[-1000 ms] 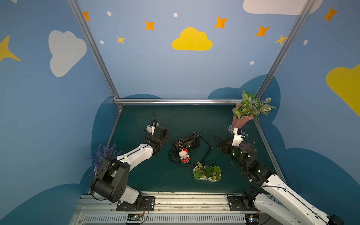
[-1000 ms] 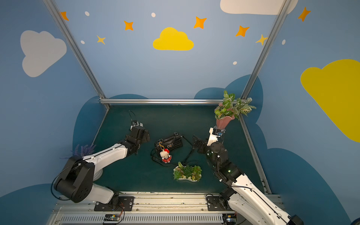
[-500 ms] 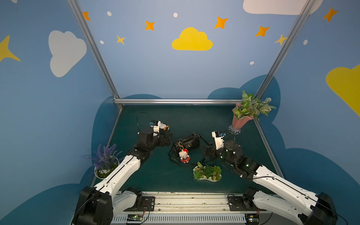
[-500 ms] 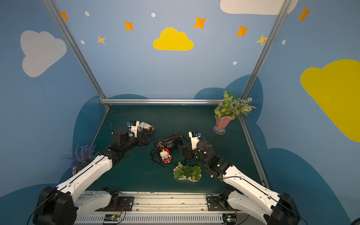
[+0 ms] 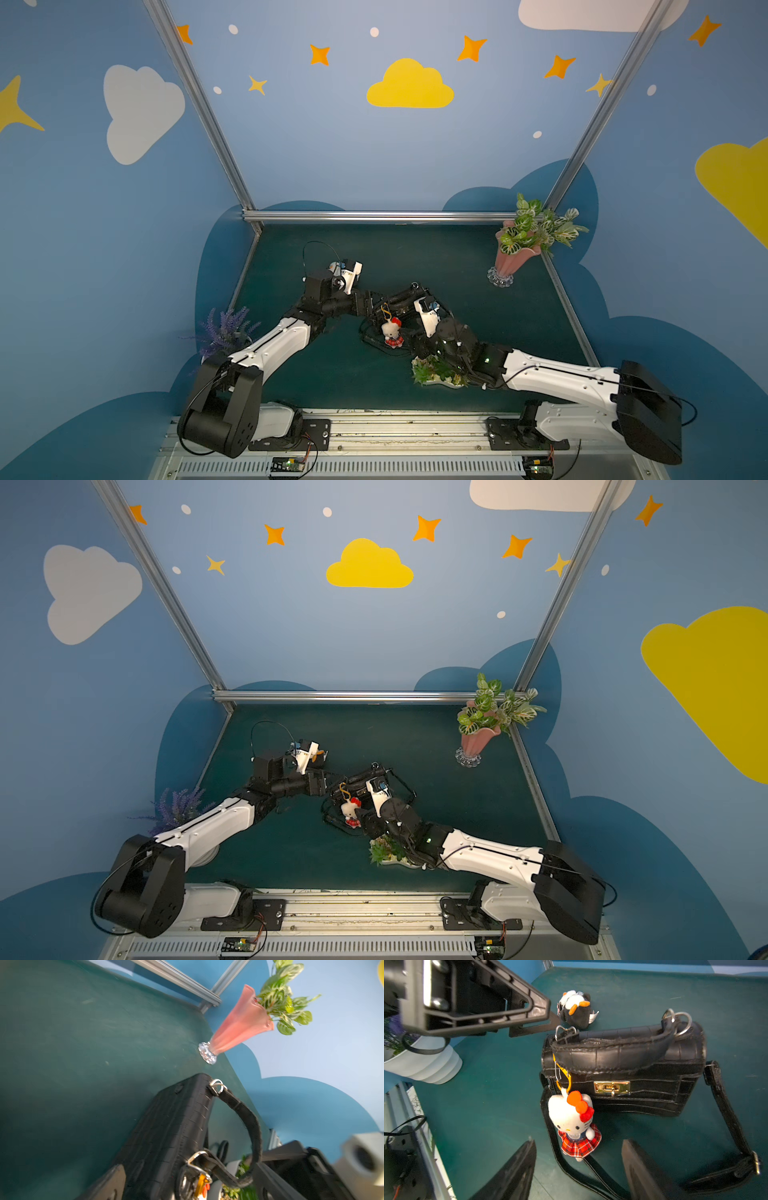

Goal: Remove the decoration from the bag
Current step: Remove the decoration item from the bag.

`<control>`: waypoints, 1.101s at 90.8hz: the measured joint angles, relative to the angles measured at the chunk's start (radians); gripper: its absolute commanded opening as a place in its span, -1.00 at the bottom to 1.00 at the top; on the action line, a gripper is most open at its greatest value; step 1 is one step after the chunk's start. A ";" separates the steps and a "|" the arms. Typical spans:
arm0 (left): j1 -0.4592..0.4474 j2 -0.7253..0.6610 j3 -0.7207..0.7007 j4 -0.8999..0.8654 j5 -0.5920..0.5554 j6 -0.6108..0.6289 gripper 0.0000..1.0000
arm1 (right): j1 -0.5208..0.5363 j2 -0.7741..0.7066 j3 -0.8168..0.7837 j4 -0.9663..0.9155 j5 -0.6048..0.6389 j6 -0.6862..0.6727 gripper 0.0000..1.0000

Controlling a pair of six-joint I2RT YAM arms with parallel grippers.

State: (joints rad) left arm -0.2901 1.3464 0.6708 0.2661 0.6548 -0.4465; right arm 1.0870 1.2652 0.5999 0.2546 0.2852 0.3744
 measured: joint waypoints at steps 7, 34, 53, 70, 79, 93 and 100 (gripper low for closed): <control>0.000 0.002 -0.024 0.035 0.040 -0.016 0.99 | 0.005 0.050 0.000 0.037 0.015 0.003 0.40; -0.006 0.016 -0.095 0.146 0.145 -0.099 0.97 | 0.006 0.195 0.037 0.098 0.047 -0.021 0.32; -0.019 0.021 -0.107 0.191 0.152 -0.131 0.96 | 0.008 0.203 0.038 0.151 0.044 -0.061 0.22; -0.021 -0.047 -0.128 0.146 0.045 -0.096 0.97 | 0.017 0.227 0.027 0.255 0.066 -0.148 0.10; -0.021 -0.111 -0.129 0.097 -0.013 -0.048 0.96 | 0.017 0.242 0.026 0.288 0.074 -0.202 0.05; -0.021 -0.179 -0.129 0.047 -0.061 0.014 0.91 | 0.019 0.270 0.026 0.343 0.082 -0.284 -0.03; -0.021 -0.185 -0.124 0.020 -0.065 0.036 0.88 | 0.022 0.283 0.026 0.362 0.090 -0.318 -0.07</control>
State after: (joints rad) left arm -0.3107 1.1610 0.5468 0.2863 0.5896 -0.4107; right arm 1.1091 1.5478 0.6262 0.6163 0.3756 0.0566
